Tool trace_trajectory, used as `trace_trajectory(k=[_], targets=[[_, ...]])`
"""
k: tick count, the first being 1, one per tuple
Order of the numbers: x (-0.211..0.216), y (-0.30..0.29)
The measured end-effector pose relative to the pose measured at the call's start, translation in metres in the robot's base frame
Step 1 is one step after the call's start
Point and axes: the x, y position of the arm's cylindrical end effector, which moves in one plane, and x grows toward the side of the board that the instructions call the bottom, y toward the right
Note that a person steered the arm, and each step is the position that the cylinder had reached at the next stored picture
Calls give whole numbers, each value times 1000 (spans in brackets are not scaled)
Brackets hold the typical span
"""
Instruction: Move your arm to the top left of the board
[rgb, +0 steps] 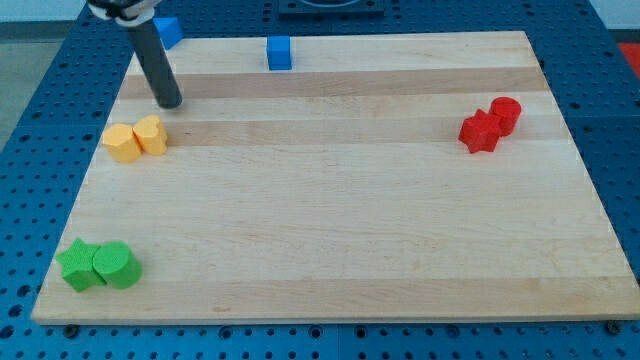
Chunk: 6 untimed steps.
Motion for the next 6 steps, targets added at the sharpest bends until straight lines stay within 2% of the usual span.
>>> trace_trajectory(k=[1, 2, 3, 5, 6], targets=[[-45, -29], [-62, -82], [-118, -83], [-121, -65], [-96, -28]])
